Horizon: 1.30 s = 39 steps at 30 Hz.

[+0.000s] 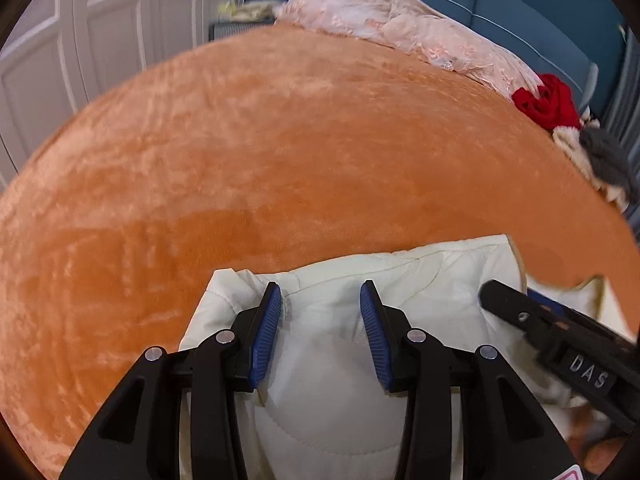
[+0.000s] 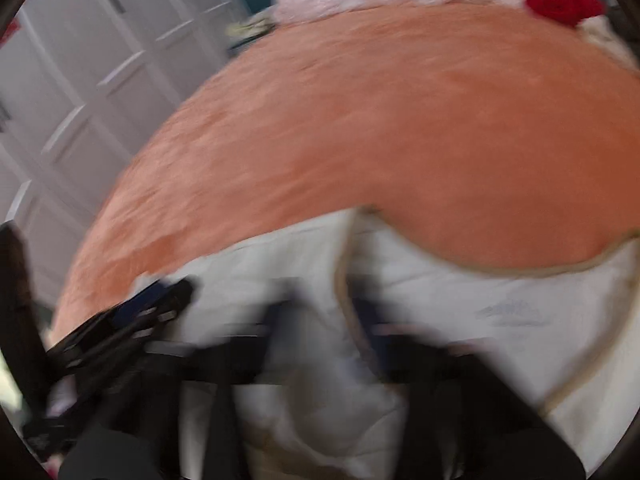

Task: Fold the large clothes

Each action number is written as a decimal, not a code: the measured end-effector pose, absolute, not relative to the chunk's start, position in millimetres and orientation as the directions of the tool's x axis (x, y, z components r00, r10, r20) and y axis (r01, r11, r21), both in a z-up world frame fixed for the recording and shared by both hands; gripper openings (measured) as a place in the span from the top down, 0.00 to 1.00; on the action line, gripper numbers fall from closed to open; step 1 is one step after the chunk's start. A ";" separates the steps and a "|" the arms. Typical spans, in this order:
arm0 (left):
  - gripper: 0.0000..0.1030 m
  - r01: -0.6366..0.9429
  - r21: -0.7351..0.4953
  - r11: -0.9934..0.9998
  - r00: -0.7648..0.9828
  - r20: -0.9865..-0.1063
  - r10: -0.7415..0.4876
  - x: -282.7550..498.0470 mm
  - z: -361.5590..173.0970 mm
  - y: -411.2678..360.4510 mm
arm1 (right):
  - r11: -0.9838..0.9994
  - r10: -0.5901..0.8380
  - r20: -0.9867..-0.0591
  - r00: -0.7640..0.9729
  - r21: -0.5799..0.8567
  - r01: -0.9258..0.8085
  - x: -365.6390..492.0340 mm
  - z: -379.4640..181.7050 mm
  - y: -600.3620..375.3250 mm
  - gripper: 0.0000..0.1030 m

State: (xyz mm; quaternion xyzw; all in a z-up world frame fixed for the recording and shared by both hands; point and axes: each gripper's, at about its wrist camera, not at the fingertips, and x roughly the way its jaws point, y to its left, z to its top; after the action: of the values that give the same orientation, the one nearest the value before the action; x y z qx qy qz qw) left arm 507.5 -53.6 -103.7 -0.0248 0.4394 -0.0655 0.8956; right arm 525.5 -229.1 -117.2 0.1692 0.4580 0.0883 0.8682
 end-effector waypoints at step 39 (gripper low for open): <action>0.47 0.500 -0.250 0.829 0.260 -0.870 -0.420 501.0 -97.5 -310.2 | 0.781 0.038 -0.735 0.677 0.444 0.438 369.0 -104.0 -476.9 0.58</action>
State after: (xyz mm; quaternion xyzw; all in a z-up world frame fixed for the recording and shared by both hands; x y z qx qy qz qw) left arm 501.0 -310.2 -97.5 0.0378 0.5347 -0.2901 0.7928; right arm 369.0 -476.9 -104.0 0.3096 0.3846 -0.1162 0.8618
